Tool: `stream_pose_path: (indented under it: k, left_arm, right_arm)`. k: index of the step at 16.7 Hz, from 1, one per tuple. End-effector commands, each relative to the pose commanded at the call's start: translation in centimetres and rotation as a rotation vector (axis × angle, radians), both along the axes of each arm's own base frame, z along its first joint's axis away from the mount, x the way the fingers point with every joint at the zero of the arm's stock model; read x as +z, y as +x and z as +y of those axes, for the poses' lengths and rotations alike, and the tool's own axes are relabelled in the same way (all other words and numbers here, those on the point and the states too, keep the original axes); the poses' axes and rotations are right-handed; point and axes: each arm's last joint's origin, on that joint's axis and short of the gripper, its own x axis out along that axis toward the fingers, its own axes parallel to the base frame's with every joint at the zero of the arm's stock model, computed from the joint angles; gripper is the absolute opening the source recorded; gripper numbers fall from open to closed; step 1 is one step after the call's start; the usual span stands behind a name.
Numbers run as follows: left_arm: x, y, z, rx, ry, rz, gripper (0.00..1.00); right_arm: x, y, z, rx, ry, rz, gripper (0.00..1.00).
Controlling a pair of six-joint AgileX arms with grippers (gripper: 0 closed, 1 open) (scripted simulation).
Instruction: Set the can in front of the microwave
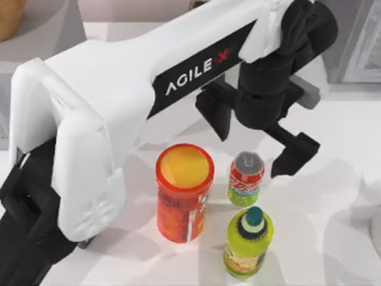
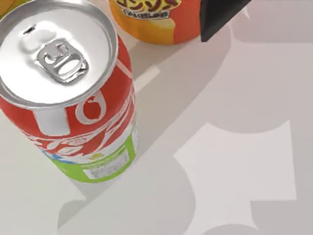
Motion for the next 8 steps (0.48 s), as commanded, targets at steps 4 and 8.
stream_pose_path:
  k: [4, 8]
  left_arm:
    - [-0.1, 0.2, 0.1, 0.004, 0.000, 0.000, 1.00]
    - [-2.3, 0.2, -0.1, 0.000, 0.000, 0.000, 1.00]
  right_arm:
    - [0.0, 0.0, 0.0, 0.000, 0.000, 0.000, 1.00]
    - [0.0, 0.0, 0.0, 0.000, 0.000, 0.000, 1.00]
